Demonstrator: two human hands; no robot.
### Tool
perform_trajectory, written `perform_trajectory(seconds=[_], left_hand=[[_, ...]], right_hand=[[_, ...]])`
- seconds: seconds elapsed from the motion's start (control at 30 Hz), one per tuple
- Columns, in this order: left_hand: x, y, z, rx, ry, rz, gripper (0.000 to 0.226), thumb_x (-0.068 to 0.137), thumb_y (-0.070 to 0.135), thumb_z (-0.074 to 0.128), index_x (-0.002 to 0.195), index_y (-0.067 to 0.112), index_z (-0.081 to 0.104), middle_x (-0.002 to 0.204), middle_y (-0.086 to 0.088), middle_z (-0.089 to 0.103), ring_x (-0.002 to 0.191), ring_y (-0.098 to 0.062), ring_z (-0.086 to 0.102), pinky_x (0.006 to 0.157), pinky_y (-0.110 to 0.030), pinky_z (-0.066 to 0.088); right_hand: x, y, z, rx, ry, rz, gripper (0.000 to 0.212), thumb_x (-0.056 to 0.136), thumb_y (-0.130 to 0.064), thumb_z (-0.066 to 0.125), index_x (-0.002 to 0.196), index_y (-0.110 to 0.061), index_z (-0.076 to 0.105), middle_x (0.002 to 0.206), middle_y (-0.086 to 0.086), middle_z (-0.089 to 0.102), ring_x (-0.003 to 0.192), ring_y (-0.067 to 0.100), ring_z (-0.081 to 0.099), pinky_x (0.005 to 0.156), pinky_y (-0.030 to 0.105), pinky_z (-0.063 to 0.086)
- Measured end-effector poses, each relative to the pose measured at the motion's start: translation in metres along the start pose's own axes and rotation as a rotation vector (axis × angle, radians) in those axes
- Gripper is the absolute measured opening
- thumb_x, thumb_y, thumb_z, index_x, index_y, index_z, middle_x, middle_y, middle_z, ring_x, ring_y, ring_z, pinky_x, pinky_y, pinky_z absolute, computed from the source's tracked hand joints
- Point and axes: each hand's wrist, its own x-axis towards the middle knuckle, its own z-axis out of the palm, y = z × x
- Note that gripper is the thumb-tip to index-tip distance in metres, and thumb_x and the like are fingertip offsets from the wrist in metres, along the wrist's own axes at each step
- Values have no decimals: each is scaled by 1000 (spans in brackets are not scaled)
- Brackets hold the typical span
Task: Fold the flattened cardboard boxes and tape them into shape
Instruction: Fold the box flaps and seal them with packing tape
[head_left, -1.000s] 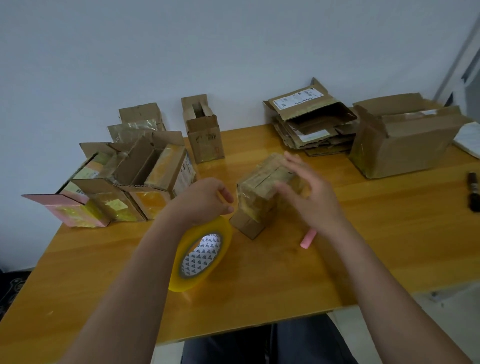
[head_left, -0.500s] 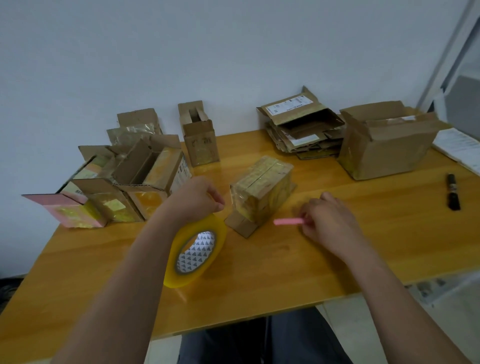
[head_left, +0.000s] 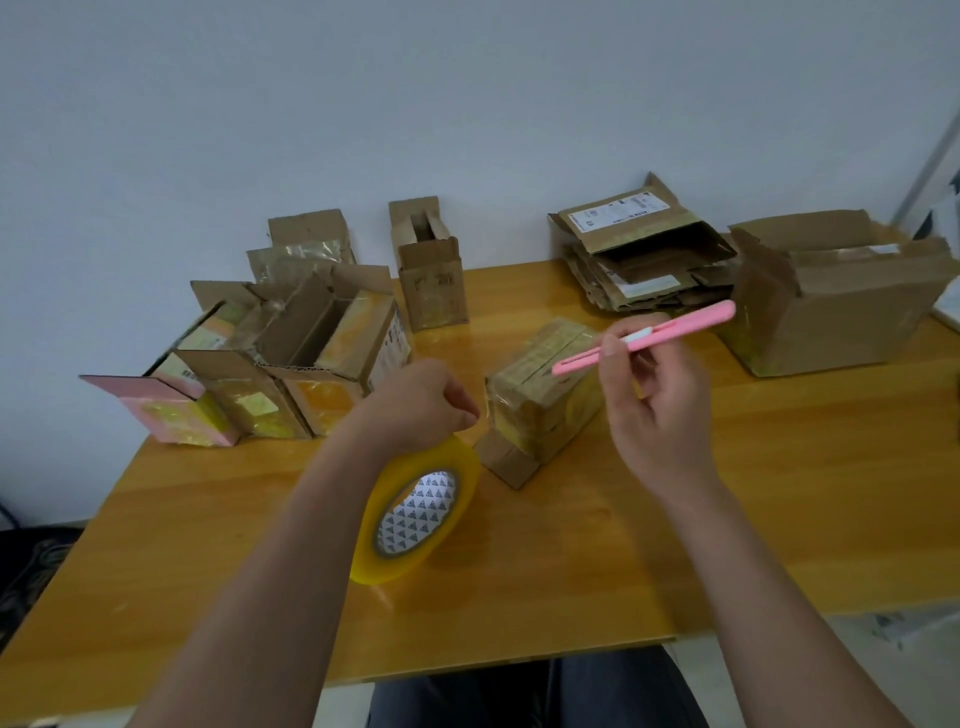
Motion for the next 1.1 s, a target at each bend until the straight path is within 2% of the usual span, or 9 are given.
perform_trajectory(seconds=[0.13,0.23,0.33,0.53,0.67,0.77,0.87,1.0,1.1], left_hand=[[3,1,0,17,-42,-24,19,97,19,59,110,16,72,108,1,67,104,-16,59,93,-32,47],[6,1,0,23,-76,-16,17,96,21,60,105,16,73,103,1,70,99,-15,62,88,-31,48],[8,-4,-2,3,-101,-30,18,96,21,60,103,14,75,99,2,70,98,-14,63,83,-28,45],[6,-13,-8,-15,-126,-34,21,99,23,56,105,16,75,106,2,68,101,-13,60,83,-27,41],[6,-15,-9,-23,-145,-29,21,98,22,57,102,17,76,101,5,67,97,-10,59,85,-27,40],[6,-16,-11,-20,-154,-27,20,99,23,56,101,18,76,102,5,68,100,-11,59,91,-30,42],[5,-16,-11,-20,-149,-26,20,98,23,56,100,18,76,100,6,67,100,-11,60,94,-32,44],[3,-15,-9,-24,-144,-27,21,98,23,56,100,17,76,96,7,66,97,-10,60,90,-30,44],[4,-15,-9,-19,-141,-29,20,98,24,57,100,17,76,98,6,68,97,-11,61,89,-30,45]], right_hand=[[2,4,11,66,-140,56,2,96,-14,57,97,-13,58,79,-15,55,64,-4,55,53,7,38],[-4,12,18,114,-192,163,16,95,-5,58,97,-21,62,82,-10,63,69,-3,61,54,7,42],[-12,17,19,110,-177,195,18,91,-14,56,92,-31,61,87,-16,65,81,-2,66,62,9,48],[-15,24,20,49,-258,162,14,92,-8,59,98,-19,66,93,-16,65,89,-1,64,66,9,48],[-17,25,20,-20,-352,129,15,84,-15,57,79,-28,61,82,-4,67,100,20,59,70,26,52],[-15,24,17,96,-257,183,11,82,-21,57,76,-30,62,81,-3,69,92,18,67,66,36,56],[-12,22,18,174,-189,222,8,83,-29,56,81,-27,63,81,-15,67,80,10,67,59,22,54],[-14,19,23,234,-172,250,18,94,-10,60,93,-27,65,85,-18,68,82,7,68,65,18,54],[-15,16,28,84,-268,151,19,94,-4,60,96,-23,66,87,-22,65,85,-4,65,65,10,49]])
